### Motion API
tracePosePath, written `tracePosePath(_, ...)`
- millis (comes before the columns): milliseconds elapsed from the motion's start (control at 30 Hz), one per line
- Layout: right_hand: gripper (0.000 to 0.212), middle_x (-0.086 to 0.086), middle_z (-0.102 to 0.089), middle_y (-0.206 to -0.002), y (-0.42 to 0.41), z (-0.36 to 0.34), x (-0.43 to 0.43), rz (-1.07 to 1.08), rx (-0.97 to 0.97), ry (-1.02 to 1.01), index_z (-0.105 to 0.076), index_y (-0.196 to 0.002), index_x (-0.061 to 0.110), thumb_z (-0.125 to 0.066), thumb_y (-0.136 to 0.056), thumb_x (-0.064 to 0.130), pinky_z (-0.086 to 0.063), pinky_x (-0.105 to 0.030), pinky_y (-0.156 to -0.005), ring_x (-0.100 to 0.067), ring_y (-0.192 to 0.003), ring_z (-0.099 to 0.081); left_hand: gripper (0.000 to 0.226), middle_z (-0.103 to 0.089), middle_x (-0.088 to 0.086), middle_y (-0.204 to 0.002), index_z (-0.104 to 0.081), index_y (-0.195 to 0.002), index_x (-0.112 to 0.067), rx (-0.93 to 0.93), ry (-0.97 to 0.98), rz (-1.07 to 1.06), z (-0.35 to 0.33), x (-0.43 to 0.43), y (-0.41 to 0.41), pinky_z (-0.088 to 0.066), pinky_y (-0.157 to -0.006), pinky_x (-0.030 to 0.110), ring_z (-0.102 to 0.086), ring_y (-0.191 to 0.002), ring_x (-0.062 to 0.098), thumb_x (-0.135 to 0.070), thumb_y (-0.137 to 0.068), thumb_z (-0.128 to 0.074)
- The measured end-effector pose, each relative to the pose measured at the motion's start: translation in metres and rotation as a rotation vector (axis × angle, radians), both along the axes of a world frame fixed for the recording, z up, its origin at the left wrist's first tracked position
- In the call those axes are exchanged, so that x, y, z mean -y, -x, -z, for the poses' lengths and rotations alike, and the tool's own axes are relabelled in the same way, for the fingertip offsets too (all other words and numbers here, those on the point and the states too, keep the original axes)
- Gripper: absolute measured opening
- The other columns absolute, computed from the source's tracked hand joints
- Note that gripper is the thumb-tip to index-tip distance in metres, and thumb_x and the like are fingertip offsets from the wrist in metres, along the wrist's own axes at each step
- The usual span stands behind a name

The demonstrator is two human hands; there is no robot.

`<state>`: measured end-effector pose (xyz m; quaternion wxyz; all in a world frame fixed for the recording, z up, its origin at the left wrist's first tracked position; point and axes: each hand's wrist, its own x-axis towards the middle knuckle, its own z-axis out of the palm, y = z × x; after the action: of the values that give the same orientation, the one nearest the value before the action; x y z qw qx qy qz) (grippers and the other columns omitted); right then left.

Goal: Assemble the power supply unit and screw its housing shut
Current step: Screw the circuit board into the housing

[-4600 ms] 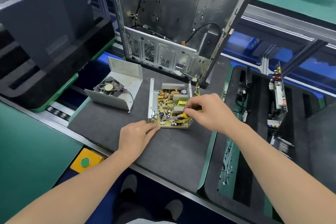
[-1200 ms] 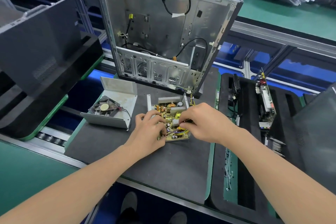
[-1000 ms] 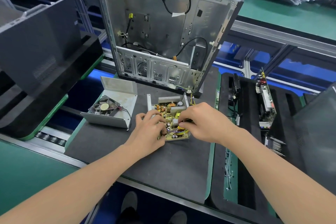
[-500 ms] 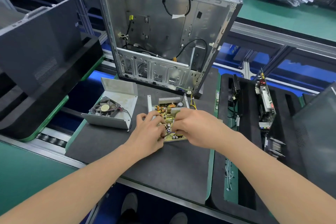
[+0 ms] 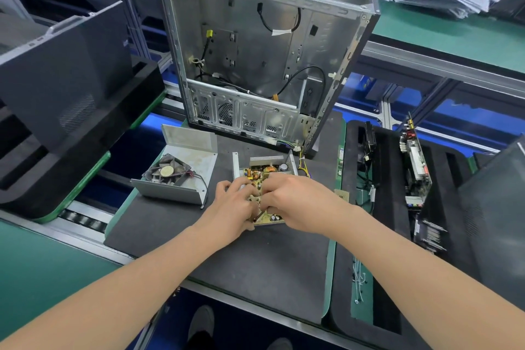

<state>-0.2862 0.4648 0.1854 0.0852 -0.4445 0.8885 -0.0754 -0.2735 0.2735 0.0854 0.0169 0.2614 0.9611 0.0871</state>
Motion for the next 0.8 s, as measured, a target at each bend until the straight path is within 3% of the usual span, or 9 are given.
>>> tracePosePath(133,0.023,0.0,-0.06,-0.101,0.0012,0.0007,-0.0052,0.038,0.021,-0.026,-0.077,-0.111,0.024,-0.063,-0.099,0.01,-0.054,-0.044,-0.076,-0.022,-0.102,-0.056,0.027,-0.059,0.002,-0.134,-0.076,-0.098,-0.025,-0.017,0.021,0.048,-0.0001,0.0069,0.0005,-0.036,-0.101,0.05,-0.041,-0.141,0.029,-0.028,-0.073,-0.087)
tracePosePath(467,0.019,0.0,-0.061,-0.1,0.0021,0.0028,-0.0052,0.042,0.046,-0.007,-0.078,-0.11,0.023,-0.064,-0.1,0.014,-0.054,-0.046,-0.081,-0.023,-0.104,-0.056,0.028,-0.06,0.001,-0.127,-0.074,-0.092,-0.025,-0.044,0.029,0.062,0.0025,0.0068,0.0026,-0.035,-0.099,0.047,-0.033,-0.134,0.024,-0.034,-0.068,-0.086)
tracePosePath(633,0.014,-0.002,-0.062,-0.098,0.0032,0.0067,-0.0032,0.032,0.011,0.011,-0.078,-0.105,0.017,-0.067,-0.098,0.012,-0.053,-0.043,-0.078,-0.025,-0.101,-0.058,0.032,-0.065,0.003,-0.114,-0.074,-0.083,-0.024,-0.097,0.024,0.075,0.0019,0.0066,0.0015,-0.045,-0.09,0.049,-0.046,-0.125,0.029,-0.035,-0.059,-0.091)
tracePosePath(800,0.017,-0.002,-0.062,-0.106,0.004,0.0063,0.0002,0.023,0.023,-0.036,-0.076,-0.111,0.017,-0.061,-0.102,0.015,-0.052,-0.044,-0.085,-0.024,-0.107,-0.056,0.037,-0.065,0.005,-0.106,-0.074,-0.083,-0.024,-0.125,0.056,0.091,0.0002,0.0046,0.0015,-0.049,-0.084,0.049,-0.059,-0.118,0.034,-0.037,-0.055,-0.095)
